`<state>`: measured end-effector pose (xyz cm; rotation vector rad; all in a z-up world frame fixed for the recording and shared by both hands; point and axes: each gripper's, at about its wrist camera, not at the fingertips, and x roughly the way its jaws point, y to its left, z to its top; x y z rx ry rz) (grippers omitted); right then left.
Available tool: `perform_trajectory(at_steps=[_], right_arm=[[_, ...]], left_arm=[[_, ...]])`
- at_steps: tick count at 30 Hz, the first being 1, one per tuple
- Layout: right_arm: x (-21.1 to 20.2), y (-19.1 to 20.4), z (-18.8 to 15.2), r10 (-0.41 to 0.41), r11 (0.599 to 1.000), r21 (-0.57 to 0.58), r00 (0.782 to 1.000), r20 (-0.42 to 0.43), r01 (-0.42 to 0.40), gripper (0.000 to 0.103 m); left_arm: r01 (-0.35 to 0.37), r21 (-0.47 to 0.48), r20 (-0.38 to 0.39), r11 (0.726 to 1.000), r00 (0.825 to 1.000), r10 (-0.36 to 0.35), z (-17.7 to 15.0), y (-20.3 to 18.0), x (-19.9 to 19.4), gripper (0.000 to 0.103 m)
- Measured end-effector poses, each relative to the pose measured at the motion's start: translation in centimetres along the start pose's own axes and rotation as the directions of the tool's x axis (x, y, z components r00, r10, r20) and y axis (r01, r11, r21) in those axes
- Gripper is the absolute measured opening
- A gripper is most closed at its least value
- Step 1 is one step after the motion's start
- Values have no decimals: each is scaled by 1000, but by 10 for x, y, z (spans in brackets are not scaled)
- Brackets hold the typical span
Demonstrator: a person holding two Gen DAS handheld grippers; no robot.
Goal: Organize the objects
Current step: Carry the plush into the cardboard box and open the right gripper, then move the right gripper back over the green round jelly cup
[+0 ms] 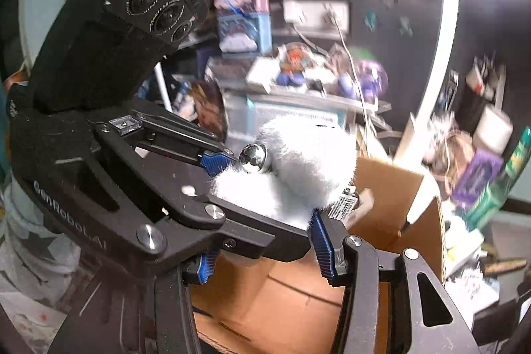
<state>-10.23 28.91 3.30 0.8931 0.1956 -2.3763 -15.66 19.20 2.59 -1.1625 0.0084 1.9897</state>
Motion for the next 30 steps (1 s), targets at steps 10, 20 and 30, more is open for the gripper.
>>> perform_trajectory(at_steps=[10, 20, 30], right_arm=[[10, -4, -12, -60, 998, -20, 989, -135, 58, 48], [3, -4, -13, -142, 989, -55, 985, -100, 138, 64], [-40, 56, -21, -37, 988, -143, 985, 170, 62, 64]], left_arm=[[-46, 14, -65, 999, 997, 47, -1, -3, 25, 62], [-85, 36, -10, 996, 996, 85, -3, -3, 12, 80], [-136, 35, 198, 990, 972, 127, -37, 1, -64, 87]])
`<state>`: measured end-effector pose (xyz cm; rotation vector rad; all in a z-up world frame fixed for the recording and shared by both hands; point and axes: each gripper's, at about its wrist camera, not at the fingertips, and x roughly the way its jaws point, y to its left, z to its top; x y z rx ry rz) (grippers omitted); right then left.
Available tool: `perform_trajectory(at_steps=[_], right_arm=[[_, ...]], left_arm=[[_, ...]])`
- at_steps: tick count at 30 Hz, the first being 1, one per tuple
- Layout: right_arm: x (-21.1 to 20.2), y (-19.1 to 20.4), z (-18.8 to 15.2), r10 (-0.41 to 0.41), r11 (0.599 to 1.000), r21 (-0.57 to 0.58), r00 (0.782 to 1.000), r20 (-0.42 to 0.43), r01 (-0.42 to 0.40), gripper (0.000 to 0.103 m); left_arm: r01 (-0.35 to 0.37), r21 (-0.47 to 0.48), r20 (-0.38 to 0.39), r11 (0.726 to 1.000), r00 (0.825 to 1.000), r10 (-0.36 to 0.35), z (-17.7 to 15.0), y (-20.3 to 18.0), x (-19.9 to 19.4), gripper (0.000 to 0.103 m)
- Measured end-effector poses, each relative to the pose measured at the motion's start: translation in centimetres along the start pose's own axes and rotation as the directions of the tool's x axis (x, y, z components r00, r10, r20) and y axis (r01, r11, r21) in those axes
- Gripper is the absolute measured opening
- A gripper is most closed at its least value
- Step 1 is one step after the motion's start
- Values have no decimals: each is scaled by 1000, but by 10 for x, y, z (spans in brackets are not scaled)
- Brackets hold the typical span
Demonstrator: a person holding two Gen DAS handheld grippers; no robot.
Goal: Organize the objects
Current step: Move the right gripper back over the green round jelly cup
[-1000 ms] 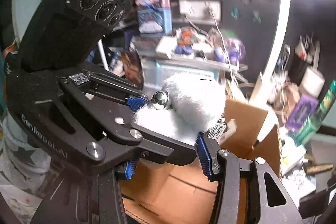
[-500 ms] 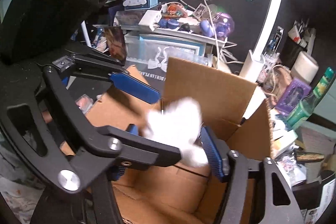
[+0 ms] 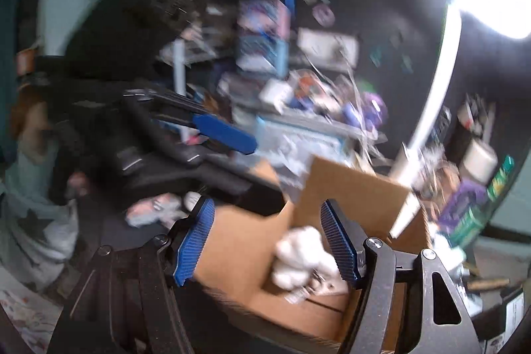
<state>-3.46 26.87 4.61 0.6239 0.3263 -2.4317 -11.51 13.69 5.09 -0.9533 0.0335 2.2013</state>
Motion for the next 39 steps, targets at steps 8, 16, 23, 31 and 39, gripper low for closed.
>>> perform_trajectory(at_steps=[8, 16, 23, 31, 39], right_arm=[[-14, 80, 5, 188, 975, -132, 978, 86, -176, 59], [45, 137, -30, 328, 935, -121, 942, -68, -334, 35], [90, 116, -83, 274, 962, 78, 941, -197, -263, 30], [109, 97, -116, 218, 972, 144, 942, -255, -186, 31], [123, 108, -117, 203, 978, 97, 951, -232, -185, 41]], left_arm=[[-142, -100, 193, 985, 968, 159, -64, 36, -82, 94], [-244, -219, 258, 945, 919, 297, -148, 64, -96, 95], [-210, -273, 240, 939, 930, 278, -202, 79, -75, 95], [-189, -285, 198, 940, 948, 251, -219, 82, -55, 95], [-195, -287, 184, 938, 950, 254, -216, 80, -53, 95]])
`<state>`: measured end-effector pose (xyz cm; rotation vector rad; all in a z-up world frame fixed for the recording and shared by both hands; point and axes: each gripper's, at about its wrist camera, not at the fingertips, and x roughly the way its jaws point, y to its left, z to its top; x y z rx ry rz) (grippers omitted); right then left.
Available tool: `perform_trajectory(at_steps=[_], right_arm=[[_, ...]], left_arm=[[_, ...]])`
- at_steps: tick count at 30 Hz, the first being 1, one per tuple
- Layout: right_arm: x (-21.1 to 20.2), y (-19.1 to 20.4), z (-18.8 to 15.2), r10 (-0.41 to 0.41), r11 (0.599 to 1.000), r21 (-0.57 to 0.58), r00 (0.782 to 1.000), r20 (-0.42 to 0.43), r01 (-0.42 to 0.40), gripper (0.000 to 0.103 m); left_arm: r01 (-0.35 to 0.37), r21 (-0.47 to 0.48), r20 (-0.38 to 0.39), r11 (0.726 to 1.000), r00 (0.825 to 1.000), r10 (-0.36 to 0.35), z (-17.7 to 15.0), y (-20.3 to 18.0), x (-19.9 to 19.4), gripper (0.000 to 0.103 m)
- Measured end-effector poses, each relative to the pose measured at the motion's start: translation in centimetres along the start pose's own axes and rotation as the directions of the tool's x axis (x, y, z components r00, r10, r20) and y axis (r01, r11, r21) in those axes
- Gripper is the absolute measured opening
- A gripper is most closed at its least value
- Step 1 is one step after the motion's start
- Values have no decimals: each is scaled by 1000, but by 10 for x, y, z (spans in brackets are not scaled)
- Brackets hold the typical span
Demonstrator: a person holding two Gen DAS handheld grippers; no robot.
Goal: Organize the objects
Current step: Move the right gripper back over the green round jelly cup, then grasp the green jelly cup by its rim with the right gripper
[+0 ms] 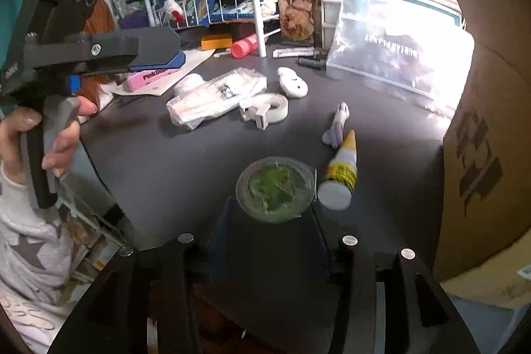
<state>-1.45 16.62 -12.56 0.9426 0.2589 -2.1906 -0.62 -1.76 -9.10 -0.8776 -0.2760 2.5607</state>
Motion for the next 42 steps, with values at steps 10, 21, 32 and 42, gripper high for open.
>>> perform_trajectory(at_steps=[10, 21, 32, 42], right_arm=[[9, 1, 3, -20, 999, -26, 999, 41, 21, 36], [-13, 21, 26, 55, 993, -110, 991, 122, -42, 36], [-37, 39, 67, 21, 975, -222, 981, 192, 22, 36], [-69, 27, 101, -34, 969, -229, 969, 243, 92, 36]], left_arm=[[38, 17, -84, 999, 996, -36, -5, -4, 17, 95], [179, 8, -157, 984, 972, -175, 3, -18, 29, 89], [205, 40, -179, 978, 964, -195, 38, -22, 14, 42], [212, 129, -168, 969, 968, -189, 86, -49, 8, 39]])
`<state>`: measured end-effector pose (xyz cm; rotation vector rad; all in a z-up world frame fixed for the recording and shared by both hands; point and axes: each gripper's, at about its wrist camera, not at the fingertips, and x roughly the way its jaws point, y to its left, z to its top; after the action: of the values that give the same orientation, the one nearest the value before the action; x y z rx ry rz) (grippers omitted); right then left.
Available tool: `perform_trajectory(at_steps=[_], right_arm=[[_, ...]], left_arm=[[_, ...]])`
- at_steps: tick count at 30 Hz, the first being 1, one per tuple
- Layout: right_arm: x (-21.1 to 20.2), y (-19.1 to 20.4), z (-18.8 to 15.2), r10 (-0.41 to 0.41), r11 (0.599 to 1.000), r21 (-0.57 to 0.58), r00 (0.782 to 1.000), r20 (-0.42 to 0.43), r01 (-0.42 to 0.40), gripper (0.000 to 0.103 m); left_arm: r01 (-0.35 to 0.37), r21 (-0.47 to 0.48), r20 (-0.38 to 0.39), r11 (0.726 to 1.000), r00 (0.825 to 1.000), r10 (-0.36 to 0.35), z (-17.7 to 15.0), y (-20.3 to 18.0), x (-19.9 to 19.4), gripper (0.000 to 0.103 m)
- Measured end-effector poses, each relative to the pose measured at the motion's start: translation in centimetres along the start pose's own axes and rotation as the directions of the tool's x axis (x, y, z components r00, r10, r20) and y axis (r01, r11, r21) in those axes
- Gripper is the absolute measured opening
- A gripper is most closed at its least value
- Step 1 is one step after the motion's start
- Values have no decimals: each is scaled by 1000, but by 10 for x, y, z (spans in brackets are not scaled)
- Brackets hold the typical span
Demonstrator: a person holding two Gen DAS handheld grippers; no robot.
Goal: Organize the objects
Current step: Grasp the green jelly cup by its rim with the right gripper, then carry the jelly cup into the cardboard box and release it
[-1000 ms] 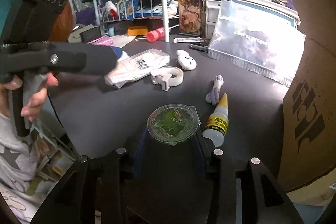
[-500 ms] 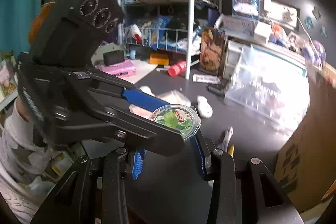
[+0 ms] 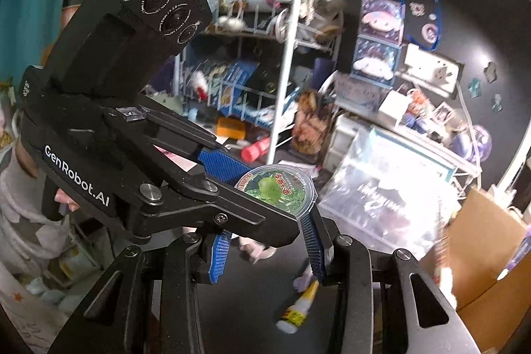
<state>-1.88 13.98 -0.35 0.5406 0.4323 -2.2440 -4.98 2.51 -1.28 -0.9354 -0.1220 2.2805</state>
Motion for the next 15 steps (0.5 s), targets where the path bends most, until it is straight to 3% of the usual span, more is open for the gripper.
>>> perform_trajectory(at_steps=[8, 15], right_arm=[[-32, -43, 13, -97, 994, 43, 995, 20, 96, 36], [-54, -90, 4, -180, 976, 120, 983, -27, 182, 36]], left_arm=[[37, 85, -18, 996, 999, -36, 54, -31, 23, 39], [84, 133, -85, 987, 994, -73, 92, -59, 71, 39]])
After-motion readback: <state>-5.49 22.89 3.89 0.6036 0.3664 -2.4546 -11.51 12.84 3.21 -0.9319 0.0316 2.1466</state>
